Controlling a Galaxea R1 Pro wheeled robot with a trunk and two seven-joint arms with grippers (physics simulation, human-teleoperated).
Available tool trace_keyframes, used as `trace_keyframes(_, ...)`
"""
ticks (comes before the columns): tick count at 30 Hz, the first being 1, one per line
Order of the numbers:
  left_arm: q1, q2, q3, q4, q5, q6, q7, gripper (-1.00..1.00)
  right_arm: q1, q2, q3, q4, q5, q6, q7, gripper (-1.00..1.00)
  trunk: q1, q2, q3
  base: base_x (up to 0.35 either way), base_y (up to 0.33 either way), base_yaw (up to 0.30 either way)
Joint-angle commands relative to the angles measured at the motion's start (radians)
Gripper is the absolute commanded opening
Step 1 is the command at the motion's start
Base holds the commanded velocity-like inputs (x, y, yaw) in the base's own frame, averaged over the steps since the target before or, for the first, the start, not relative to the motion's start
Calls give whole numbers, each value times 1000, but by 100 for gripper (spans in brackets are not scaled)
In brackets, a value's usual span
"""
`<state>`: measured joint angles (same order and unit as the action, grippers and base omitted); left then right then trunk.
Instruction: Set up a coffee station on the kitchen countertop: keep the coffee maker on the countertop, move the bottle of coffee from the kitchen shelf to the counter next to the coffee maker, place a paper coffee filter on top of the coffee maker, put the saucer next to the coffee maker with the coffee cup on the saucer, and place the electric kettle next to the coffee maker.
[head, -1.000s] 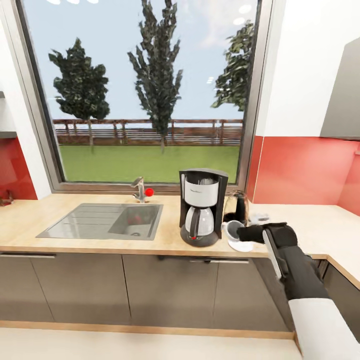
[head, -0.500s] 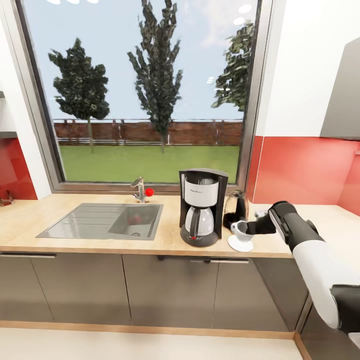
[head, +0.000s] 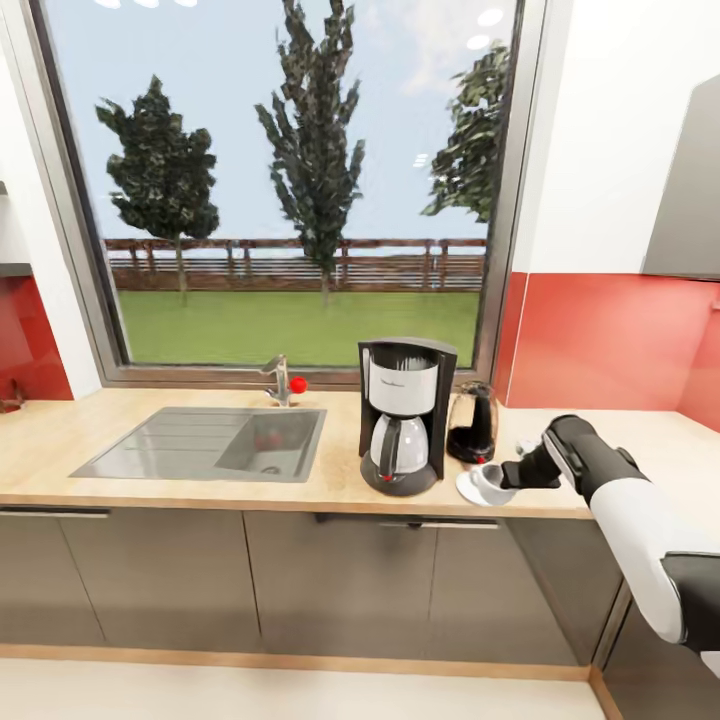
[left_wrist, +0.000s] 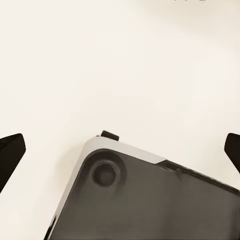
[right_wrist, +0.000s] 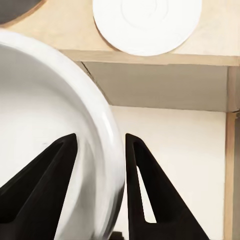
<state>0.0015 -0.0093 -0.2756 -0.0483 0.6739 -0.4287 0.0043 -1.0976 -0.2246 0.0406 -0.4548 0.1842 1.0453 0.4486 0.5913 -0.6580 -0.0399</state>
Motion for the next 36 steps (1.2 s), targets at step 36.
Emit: trace_keyframes(36, 0, -1, -12, 1, 3, 2, 0, 100, -1, -2, 8, 5, 11, 2, 9, -100, 1, -1, -2, 118, -12, 0)
